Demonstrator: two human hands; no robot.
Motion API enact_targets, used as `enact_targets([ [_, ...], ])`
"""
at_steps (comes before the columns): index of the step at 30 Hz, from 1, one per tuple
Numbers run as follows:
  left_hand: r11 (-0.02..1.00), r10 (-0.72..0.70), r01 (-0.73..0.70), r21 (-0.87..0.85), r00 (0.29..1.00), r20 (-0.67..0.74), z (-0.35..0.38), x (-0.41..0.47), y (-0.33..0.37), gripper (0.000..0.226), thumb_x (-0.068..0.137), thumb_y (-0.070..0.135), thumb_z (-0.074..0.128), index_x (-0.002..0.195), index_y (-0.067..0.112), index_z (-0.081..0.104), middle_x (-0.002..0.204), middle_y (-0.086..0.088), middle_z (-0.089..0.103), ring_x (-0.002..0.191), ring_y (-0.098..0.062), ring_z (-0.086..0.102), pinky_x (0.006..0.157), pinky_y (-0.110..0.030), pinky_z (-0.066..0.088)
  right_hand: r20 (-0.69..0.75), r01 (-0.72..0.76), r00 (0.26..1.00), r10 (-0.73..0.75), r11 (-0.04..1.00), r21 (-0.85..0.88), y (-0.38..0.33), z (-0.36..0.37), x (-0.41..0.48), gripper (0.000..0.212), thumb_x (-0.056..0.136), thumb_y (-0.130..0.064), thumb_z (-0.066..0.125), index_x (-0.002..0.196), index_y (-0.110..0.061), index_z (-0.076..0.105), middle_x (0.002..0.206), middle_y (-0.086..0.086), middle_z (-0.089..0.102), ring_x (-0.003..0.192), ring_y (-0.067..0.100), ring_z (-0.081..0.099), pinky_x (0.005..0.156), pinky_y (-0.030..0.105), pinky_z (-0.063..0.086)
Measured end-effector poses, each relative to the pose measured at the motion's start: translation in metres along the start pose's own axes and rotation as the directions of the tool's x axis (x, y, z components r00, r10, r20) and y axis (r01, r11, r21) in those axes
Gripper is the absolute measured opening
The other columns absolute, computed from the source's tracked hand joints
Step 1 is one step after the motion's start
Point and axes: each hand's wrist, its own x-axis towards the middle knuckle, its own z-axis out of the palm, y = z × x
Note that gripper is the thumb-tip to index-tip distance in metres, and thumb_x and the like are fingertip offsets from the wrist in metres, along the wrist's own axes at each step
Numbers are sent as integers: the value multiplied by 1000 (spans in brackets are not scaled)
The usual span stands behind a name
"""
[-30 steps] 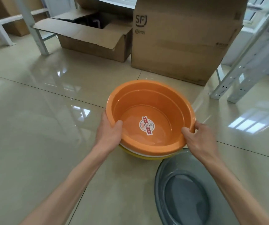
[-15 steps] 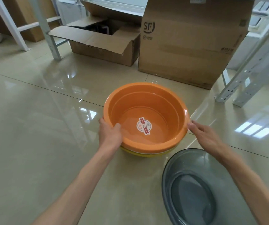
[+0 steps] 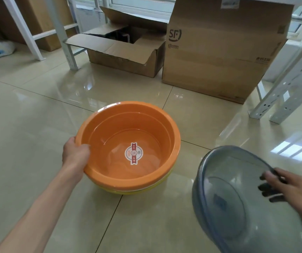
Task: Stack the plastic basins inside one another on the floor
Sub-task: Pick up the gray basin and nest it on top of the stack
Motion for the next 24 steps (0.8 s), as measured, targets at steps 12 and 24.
enact_targets([
  [12,926,-50,128,-355,974,220,-5,-2,-1,84,94,76,19,105,15,76,92,-10,81,96,-31,74,90,-47,57,37,381,922,-386,920,86,-188,40,16,26,100,-34,53,96,-13,68,66,12,74,45,13,67,41,20,42],
  [24,930,-4,143,-338,925,379,-27,7,-5,93,91,80,13,101,9,73,118,-24,68,119,-40,63,113,-53,41,-11,469,860,-510,800,-374,-199,202,50,27,99,-19,45,106,0,64,101,22,62,98,39,56,82,42,44],
])
